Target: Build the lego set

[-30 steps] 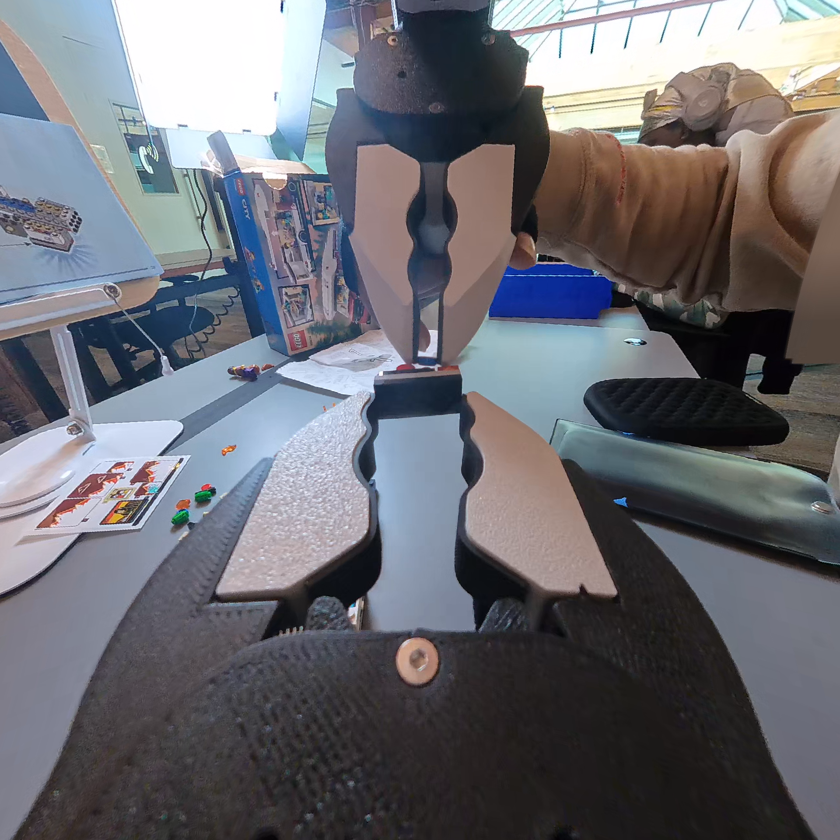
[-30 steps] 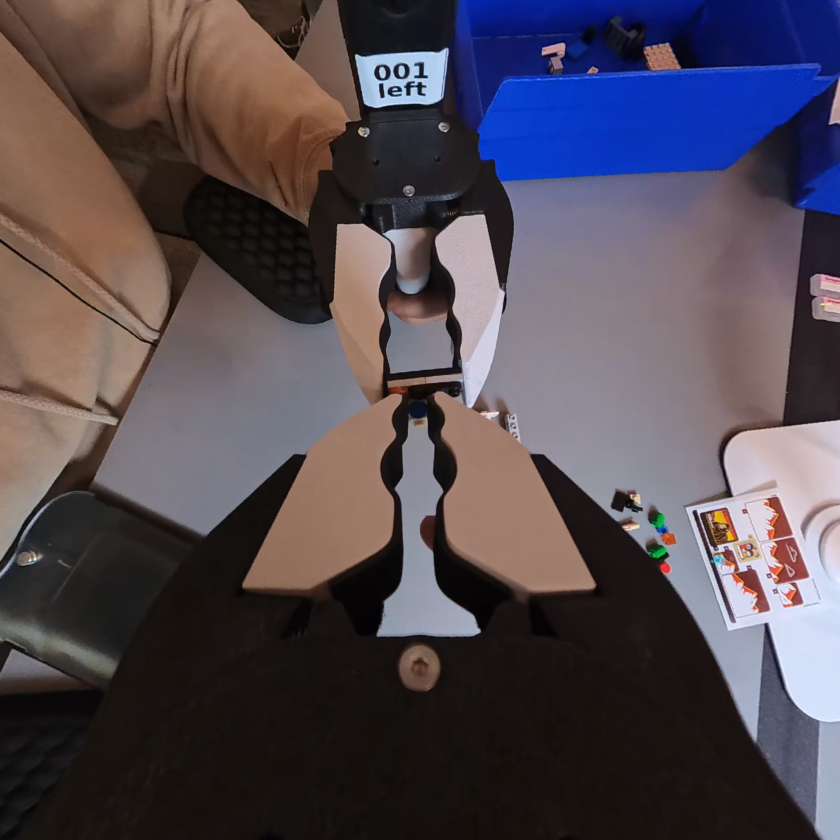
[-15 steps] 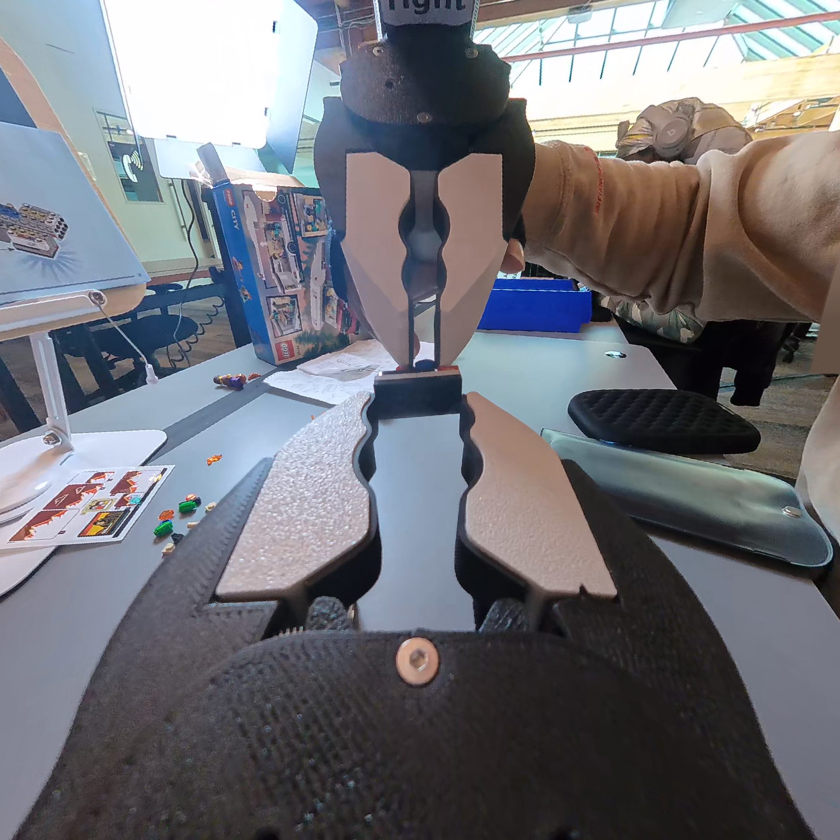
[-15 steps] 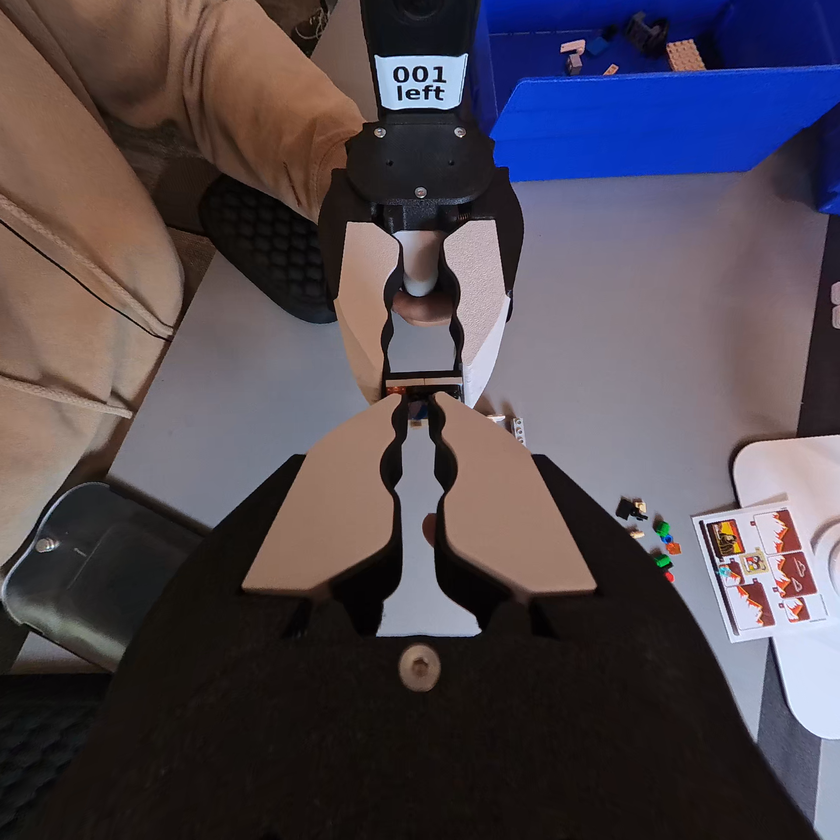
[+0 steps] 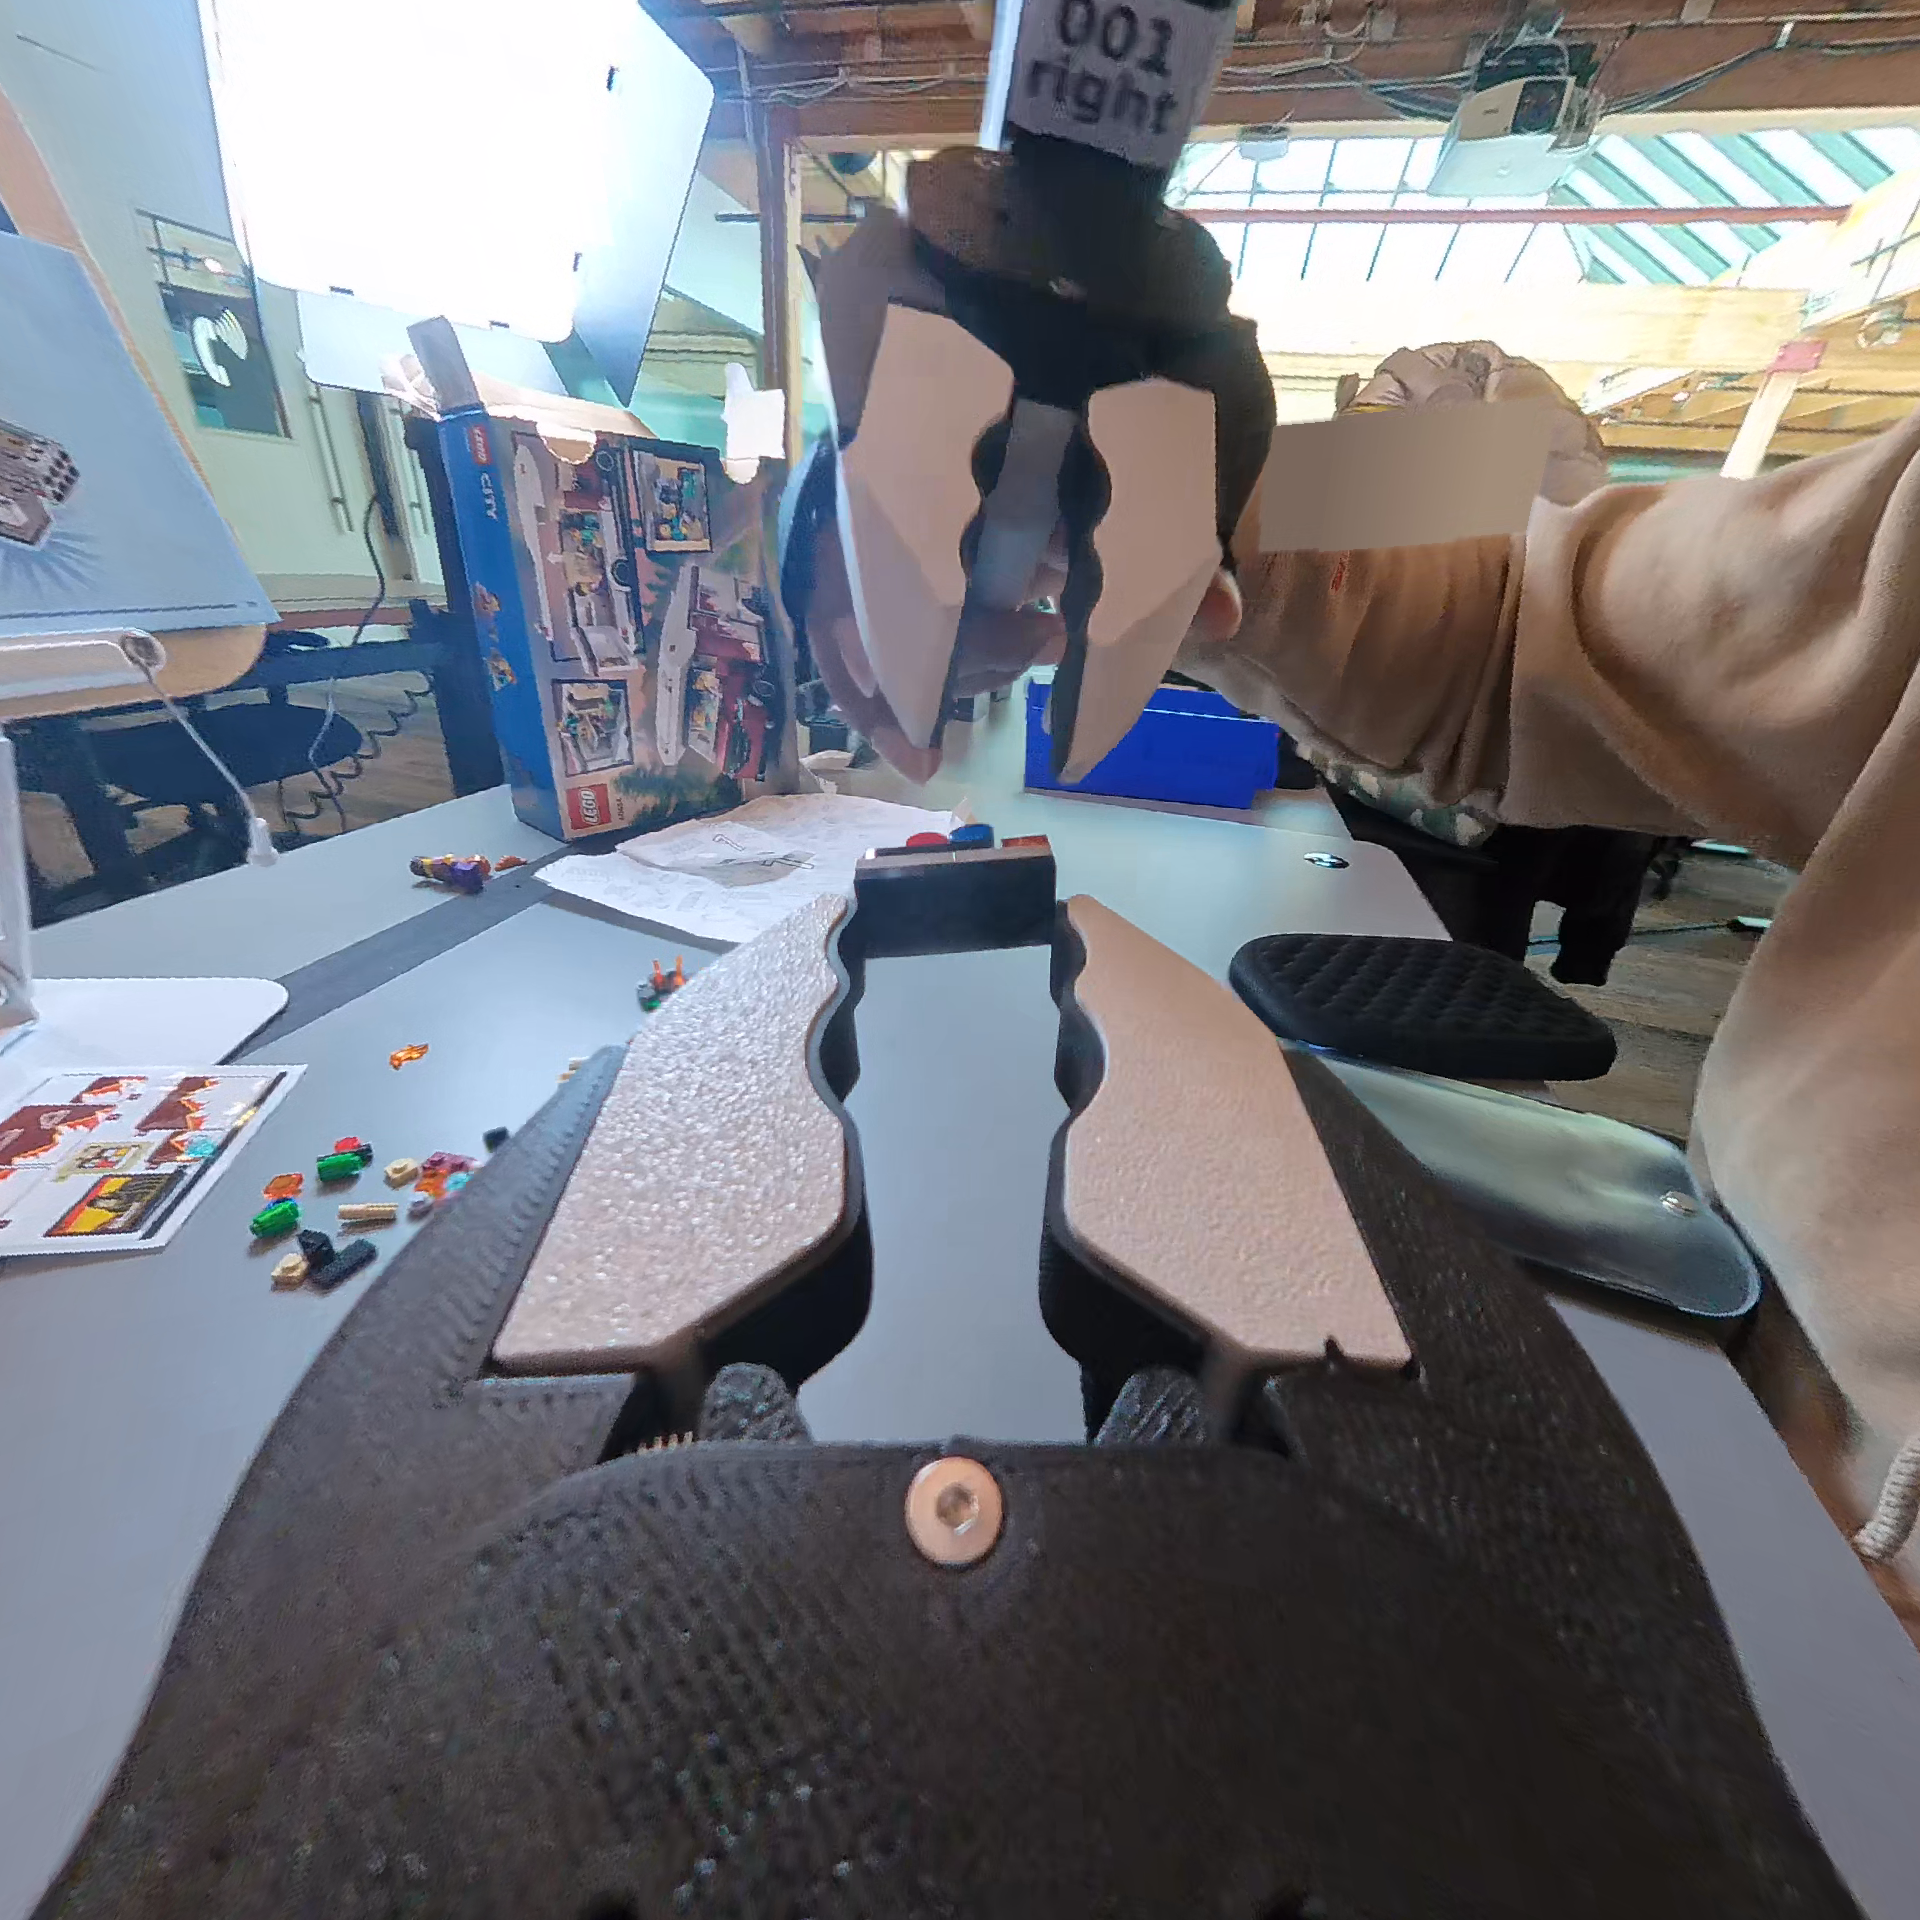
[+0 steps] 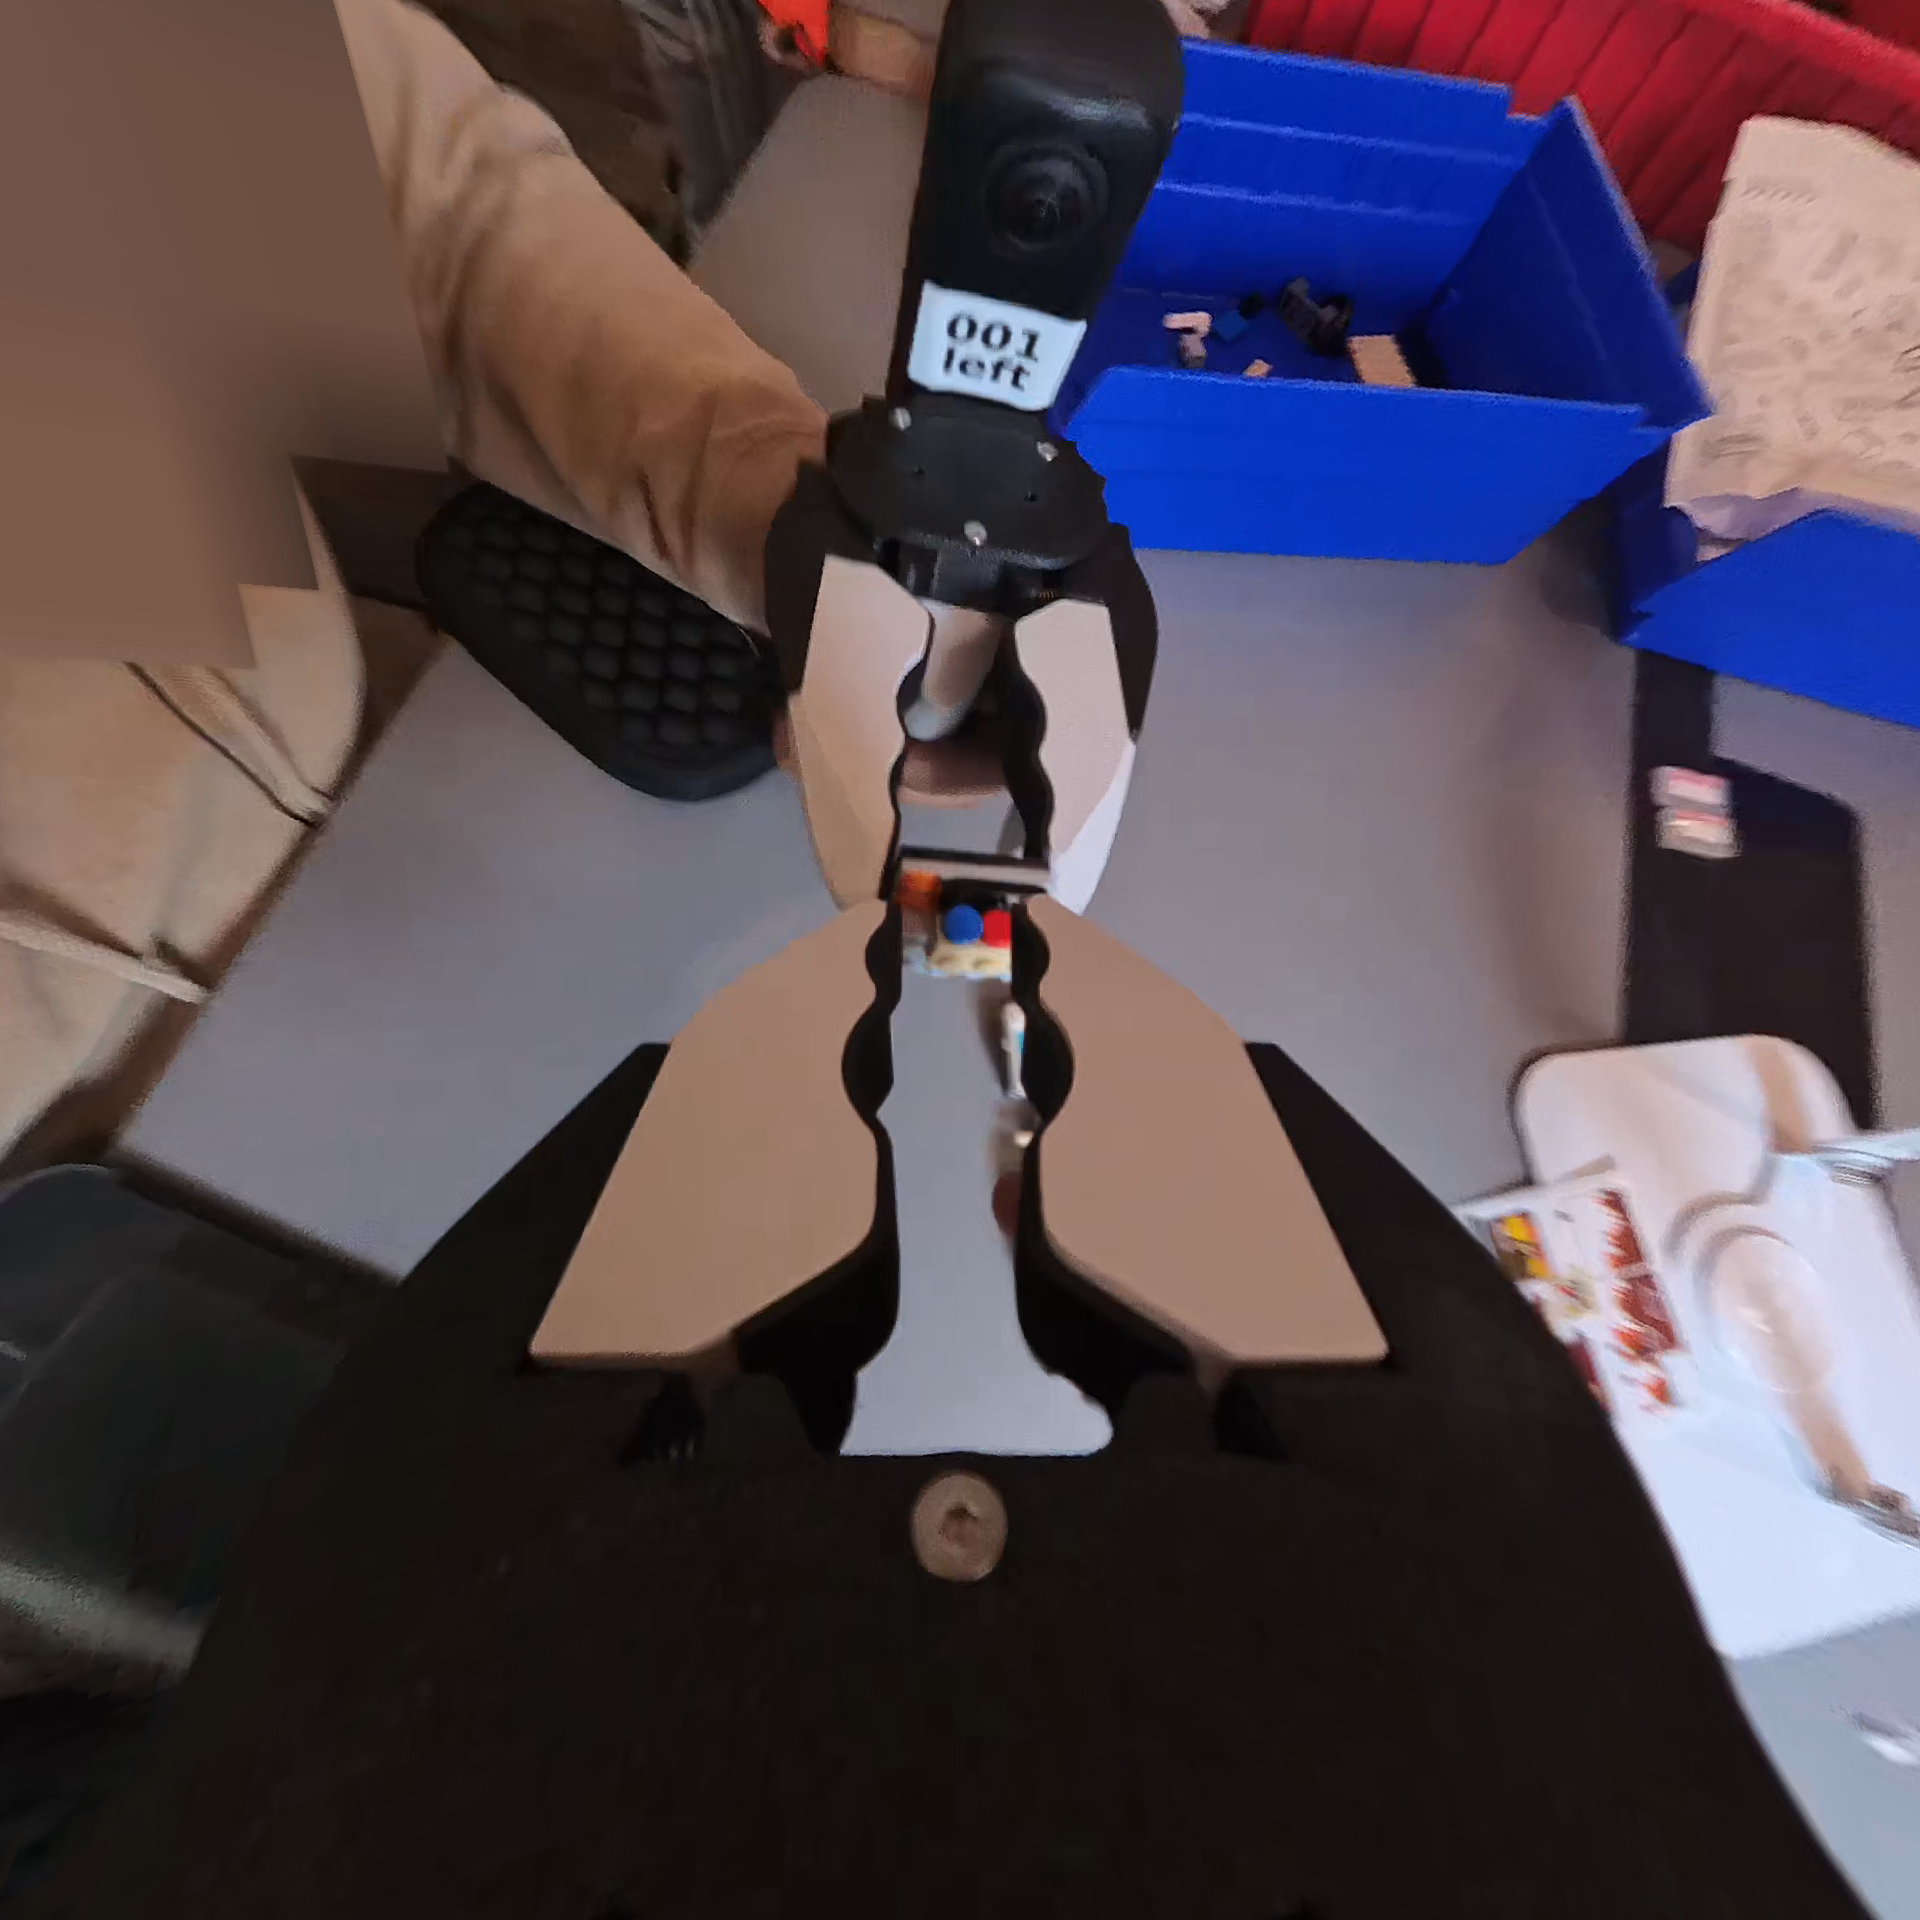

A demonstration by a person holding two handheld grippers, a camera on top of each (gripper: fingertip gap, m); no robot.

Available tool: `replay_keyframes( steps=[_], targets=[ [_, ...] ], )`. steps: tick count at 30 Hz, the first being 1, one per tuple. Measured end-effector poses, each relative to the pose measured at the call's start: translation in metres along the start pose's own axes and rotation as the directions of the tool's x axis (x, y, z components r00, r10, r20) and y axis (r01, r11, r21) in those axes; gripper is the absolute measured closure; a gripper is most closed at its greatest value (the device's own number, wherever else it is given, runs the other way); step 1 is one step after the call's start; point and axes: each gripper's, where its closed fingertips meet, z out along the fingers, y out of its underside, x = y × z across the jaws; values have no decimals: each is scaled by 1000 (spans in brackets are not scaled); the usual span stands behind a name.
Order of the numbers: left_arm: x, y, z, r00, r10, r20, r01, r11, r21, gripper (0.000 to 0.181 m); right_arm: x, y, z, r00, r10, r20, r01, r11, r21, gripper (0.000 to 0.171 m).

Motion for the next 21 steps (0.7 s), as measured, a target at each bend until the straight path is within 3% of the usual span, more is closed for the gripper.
replay_keyframes(
  steps=[3,8,13,21],
  targets=[
    [3,2,1,994,-94,-59,93,996,-12,147,-3,12,1,958,-222,-180,215,975,-58,150],
    [7,-2,-2,942,-285,-179,290,957,-1,147,-21,15,12,747,-555,-367,530,830,-175,140],
    [7,-5,-5,931,-308,-194,315,949,3,147,-14,11,14,686,-531,-498,528,834,-163,132],
    [11,-4,-3,926,-315,-210,320,947,-8,147,-10,6,21,675,-519,-524,526,837,-150,136]
  ],
)
